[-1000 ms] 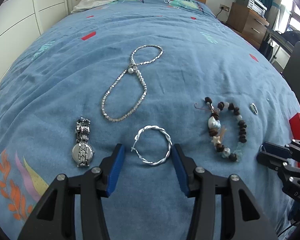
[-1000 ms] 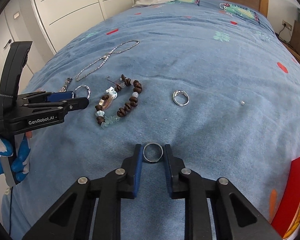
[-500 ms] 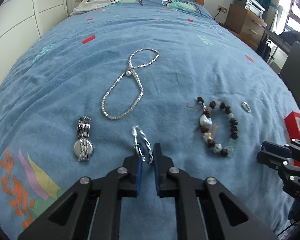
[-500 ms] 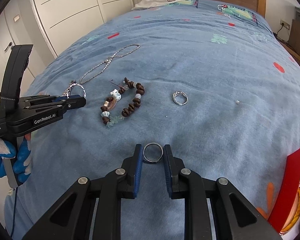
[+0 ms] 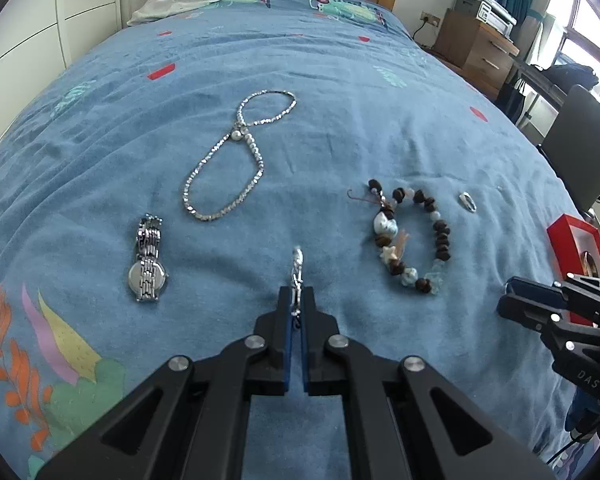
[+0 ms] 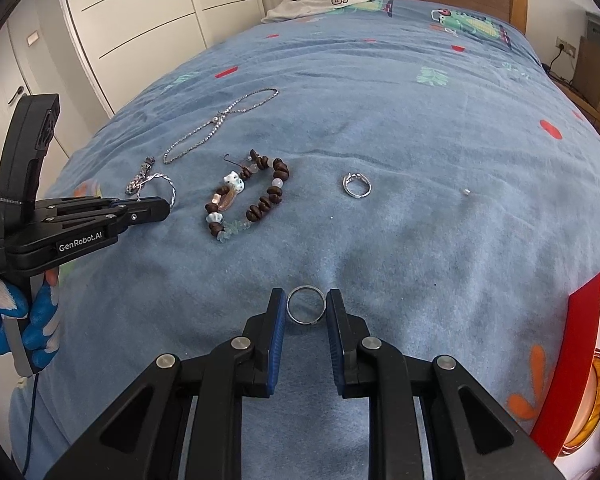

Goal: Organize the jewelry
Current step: 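Carry the small ring and charm toward the red box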

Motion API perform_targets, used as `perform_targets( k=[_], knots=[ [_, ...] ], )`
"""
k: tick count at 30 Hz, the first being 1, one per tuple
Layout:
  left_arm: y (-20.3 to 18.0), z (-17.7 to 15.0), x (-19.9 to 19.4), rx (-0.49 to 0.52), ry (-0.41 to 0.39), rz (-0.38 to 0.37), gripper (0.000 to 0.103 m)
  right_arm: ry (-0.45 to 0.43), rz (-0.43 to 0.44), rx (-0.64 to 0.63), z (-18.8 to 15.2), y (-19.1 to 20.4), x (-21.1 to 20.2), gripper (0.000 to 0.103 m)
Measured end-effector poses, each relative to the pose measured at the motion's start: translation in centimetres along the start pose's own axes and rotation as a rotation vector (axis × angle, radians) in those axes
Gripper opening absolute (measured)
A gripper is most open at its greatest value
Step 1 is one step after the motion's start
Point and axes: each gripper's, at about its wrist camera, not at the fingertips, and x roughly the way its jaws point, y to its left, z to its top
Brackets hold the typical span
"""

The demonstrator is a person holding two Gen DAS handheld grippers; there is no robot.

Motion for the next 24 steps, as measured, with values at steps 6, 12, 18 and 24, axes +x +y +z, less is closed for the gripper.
perform_targets(
  k=[6,12,18,24],
  knots=[
    [0.0,0.0,-0.6,-0.01,-0.022,-0.025,0.003,-0.008,0.013,0.007,-0.1,-0.4,-0.1,0.02],
    [-0.2,-0.1,-2.6,-0.006,-0.052,-0.05,0.003,-0.03,0.026,0.011,-0.1,-0.7,-0.9,0.02],
    [-1.4,0.0,-4.7,0.021,-0.074,-0.058,0.003,-0.066,0.04,0.009,-0.1,-0.2,-2.8,0.02],
    [-3.5,-0.1,-6.9,0.047,-0.095,-0.091,0.003,-0.104,0.029,0.01,-0.5,-0.2,-5.8,0.02]
  ],
)
